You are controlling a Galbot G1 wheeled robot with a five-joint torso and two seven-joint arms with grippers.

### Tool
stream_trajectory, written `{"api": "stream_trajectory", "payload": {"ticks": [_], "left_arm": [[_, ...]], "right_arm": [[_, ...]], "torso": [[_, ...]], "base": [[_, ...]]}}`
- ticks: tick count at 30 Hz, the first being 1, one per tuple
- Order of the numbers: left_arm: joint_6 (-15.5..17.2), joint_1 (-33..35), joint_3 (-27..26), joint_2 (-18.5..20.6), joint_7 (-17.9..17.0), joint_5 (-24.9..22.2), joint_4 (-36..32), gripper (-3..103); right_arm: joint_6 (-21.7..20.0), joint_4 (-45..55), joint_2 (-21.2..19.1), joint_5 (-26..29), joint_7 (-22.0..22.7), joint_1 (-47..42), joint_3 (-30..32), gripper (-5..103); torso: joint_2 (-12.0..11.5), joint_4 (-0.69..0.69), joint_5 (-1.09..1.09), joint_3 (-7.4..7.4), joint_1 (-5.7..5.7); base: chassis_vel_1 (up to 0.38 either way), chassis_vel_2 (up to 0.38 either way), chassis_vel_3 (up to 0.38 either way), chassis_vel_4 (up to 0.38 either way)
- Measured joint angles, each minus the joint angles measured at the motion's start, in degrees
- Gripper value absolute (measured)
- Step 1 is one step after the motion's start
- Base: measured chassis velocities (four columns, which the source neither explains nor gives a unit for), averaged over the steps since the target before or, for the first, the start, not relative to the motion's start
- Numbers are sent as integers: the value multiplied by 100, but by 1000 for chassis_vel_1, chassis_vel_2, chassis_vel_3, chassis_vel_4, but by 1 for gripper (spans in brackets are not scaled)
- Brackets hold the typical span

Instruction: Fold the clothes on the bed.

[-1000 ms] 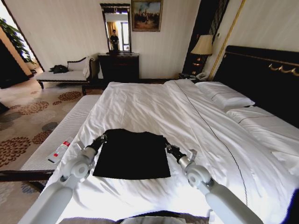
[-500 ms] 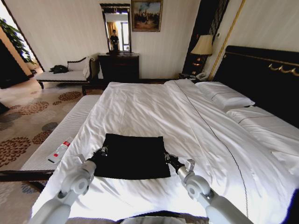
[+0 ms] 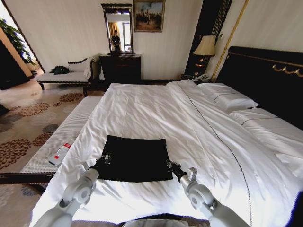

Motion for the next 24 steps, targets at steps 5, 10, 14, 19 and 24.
{"api": "stream_trajectory", "payload": {"ticks": [5,10,14,19,24], "left_arm": [[18,94,13,-52,-74,53,4,0],[86,282,-66,-39,-145,68,-102,16],[103,580,-221,-31,-147,110,-274,28],[75,1269,-530,-105,10,384,-579,55],[57,1434,-859,-225,49,197,-760,71]], "right_arm": [[2,0,9,-38,-32,-25,-24,7],[0,64,9,-138,-82,-156,-39,18],[0,209,14,-184,-86,-331,10,34],[46,768,-70,-167,-56,-823,261,61],[52,1151,-170,233,60,-911,597,79]], "torso": [[0,0,0,0,0],[0,0,0,0,0],[0,0,0,0,0],[0,0,1,0,0],[1,0,0,0,-1]], "base": [[0,0,0,0],[0,0,0,0],[0,0,0,0],[0,0,0,0],[0,0,0,0]]}}
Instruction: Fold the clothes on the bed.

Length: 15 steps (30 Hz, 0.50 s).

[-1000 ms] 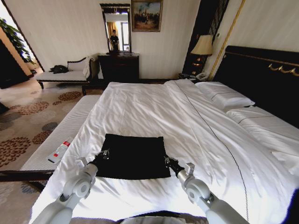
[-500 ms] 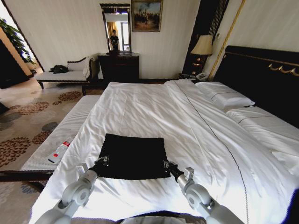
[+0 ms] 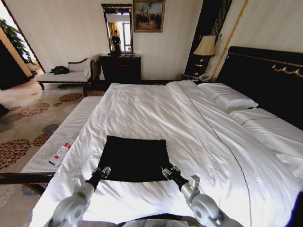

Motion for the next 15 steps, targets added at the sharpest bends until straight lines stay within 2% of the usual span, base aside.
{"api": "stream_trajectory", "payload": {"ticks": [1,2,3,4,6,7,9,11,15], "left_arm": [[0,0,0,0,0,0,0,71],[1,-123,-81,-15,-37,-145,-2,76],[17,-314,-138,-16,-101,-333,13,81],[22,-352,-144,-14,-115,-364,20,81],[87,-932,-165,88,-253,-741,217,92],[87,-932,-165,88,-253,-741,217,92],[135,-1415,-74,219,-318,-996,498,99],[183,-1840,65,331,-337,-1164,851,100],[213,-2252,203,445,-252,-1216,1288,100]], "right_arm": [[0,0,0,0,0,0,0,79],[-39,28,-27,237,62,126,75,79],[-106,22,-63,520,141,330,144,84],[-121,12,-72,588,159,384,157,89],[-313,-186,-180,1212,344,917,218,98],[-313,-186,-180,1212,344,917,218,98],[-448,-432,-267,1636,457,1393,185,100],[-545,-749,-319,1918,503,1883,58,100],[-646,-1208,-326,2160,531,2470,-158,100]], "torso": [[0,0,0,0,0],[0,0,0,0,0],[0,0,0,0,0],[0,1,0,0,0],[-2,0,0,2,2],[-2,0,0,2,2],[-2,-1,0,2,2],[-1,-2,0,2,2],[-2,-1,-1,2,2]], "base": [[0,0,0,0],[0,0,0,0],[0,0,0,0],[0,0,0,0],[0,0,0,0],[0,0,0,0],[0,0,0,0],[0,0,0,0],[0,0,0,0]]}}
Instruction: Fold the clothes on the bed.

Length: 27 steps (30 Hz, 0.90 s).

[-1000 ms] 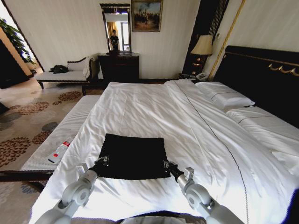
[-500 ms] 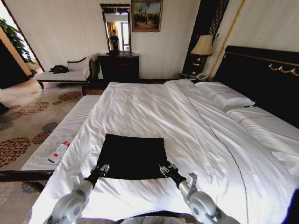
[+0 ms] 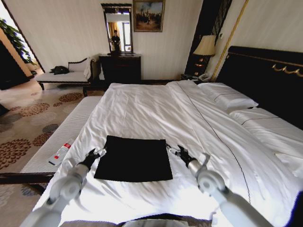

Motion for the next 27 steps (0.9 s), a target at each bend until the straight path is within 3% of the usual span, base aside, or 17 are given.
{"api": "stream_trajectory", "payload": {"ticks": [2,9,10,15,16,17,19,22,25,27], "left_arm": [[17,-262,87,62,147,5,347,100],[29,-852,260,27,445,37,1108,102],[32,-1040,335,-9,497,56,1325,98],[41,-1639,721,-89,622,140,1895,94],[41,-1767,827,-112,646,176,2024,92],[40,-2039,1052,-156,697,253,2296,83],[38,-2111,1115,-172,713,274,2364,83],[27,-2449,1401,-260,814,394,2679,74],[11,-2832,1747,-422,900,501,3026,57],[11,-2886,1803,-446,903,514,3083,57]], "right_arm": [[-83,-419,49,110,6,474,-209,100],[-144,-774,130,167,-8,742,-351,100],[-153,-828,142,169,-16,762,-377,100],[-158,-931,173,157,-23,757,-385,100],[-159,-949,184,152,-22,756,-385,100],[-158,-981,206,144,-19,756,-385,100],[-159,-988,212,142,-18,756,-385,100],[-159,-1006,222,136,-11,756,-385,100],[-158,-1010,223,129,2,742,-367,100],[-158,-1010,222,128,5,739,-361,100]], "torso": [[-1,3,0,1,1],[0,-1,0,-1,0],[0,2,0,-1,-1],[0,-1,1,0,0],[0,-1,1,0,0],[-1,-1,1,0,0],[-1,-1,1,-1,0],[0,0,1,-1,0],[0,0,1,-1,0],[0,0,1,-1,0]], "base": [[0,0,0,0],[0,0,0,0],[0,0,0,0],[0,0,0,0],[0,0,0,0],[0,0,0,0],[0,0,0,0],[0,0,0,0],[0,0,0,0],[0,0,0,0]]}}
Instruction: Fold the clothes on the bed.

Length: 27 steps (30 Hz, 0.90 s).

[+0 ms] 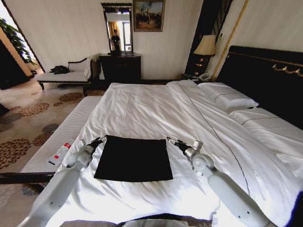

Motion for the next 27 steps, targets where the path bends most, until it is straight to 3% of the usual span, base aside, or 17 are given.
{"api": "stream_trajectory", "payload": {"ticks": [7,17,22,24,27], "left_arm": [[2,-212,210,-170,18,136,596,28],[2,-318,213,-333,43,165,869,24],[2,-337,216,-378,42,163,885,12],[0,-307,216,-381,39,156,826,3],[-3,-286,215,-381,39,150,790,1]], "right_arm": [[0,32,-15,9,45,-1,15,100],[-24,81,-35,108,114,73,-2,100],[-29,101,-48,126,131,55,20,100],[-30,103,-51,136,139,47,37,100],[-32,102,-51,139,142,46,41,100]], "torso": [[0,1,0,0,-1],[0,1,0,0,-1],[0,0,-1,0,-1],[0,0,0,0,-1],[0,0,0,0,-1]], "base": [[0,0,0,0],[0,0,0,0],[0,0,0,0],[0,0,0,0],[0,0,0,0]]}}
